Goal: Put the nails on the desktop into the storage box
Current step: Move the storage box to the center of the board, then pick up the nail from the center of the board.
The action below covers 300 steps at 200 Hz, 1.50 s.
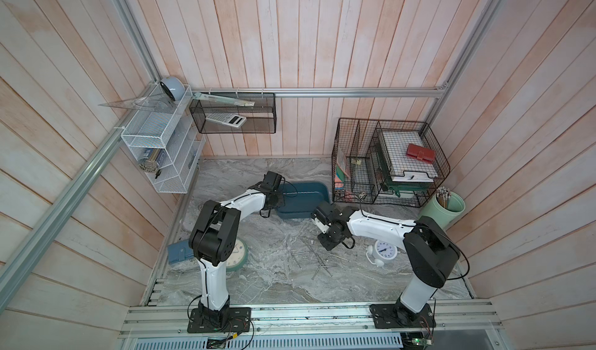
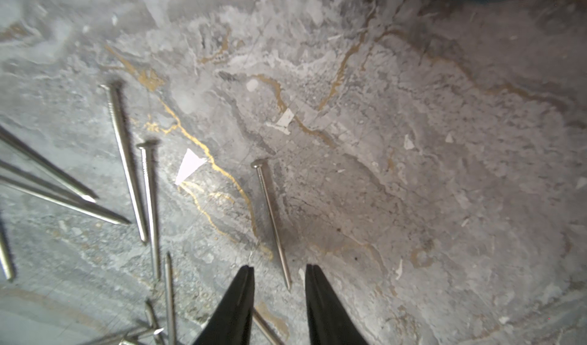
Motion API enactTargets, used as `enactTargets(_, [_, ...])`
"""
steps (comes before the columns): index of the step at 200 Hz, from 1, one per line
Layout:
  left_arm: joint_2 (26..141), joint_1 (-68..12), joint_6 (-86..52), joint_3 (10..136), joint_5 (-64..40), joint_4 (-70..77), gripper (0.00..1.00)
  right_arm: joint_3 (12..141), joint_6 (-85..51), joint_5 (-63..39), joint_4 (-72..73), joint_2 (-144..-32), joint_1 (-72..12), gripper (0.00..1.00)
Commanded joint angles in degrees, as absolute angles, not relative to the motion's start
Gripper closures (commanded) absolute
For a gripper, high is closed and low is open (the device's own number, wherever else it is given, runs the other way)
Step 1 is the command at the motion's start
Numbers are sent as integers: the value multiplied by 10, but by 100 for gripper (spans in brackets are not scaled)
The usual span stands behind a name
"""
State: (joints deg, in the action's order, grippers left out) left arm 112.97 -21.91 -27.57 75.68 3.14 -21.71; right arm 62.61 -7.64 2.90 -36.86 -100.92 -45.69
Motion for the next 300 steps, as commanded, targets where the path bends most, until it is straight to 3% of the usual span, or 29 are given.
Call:
enactTargets(1, [1152,-209,-253,766,31,-238,100,637,-69,24,-369,-1036,-449,67])
enactTargets(49, [1155,-195,-255,772,29,-241,100,649,-67,25,-370,-1071,-448,70])
enactTargets(67, [1151,-195,-251,774,28,-245,100,646,-69,16,-370,-1073,-449,78])
enactTargets(93, [1146,-195,-246,774,29,-249,100,637,-75,11,-371,-1072,-447,100])
enactTargets(147, [1138,-195,-245,770,18,-252,100,649,-71,18,-382,-1053,-446,100])
enactTargets(213, [1121,-196,-242,746,5,-251,100,725,-74,19,-479,-905,-447,100])
enactTargets(239, [1109,-208,-239,736,-4,-257,100,758,-97,69,-428,-880,-442,100])
enactTargets(268, [1092,-232,-258,722,-12,-270,100,896,-117,-25,-425,-984,-374,100])
enactTargets(300, [1067,-251,-287,697,-5,-275,100,1051,-124,-136,-504,-1131,-357,100])
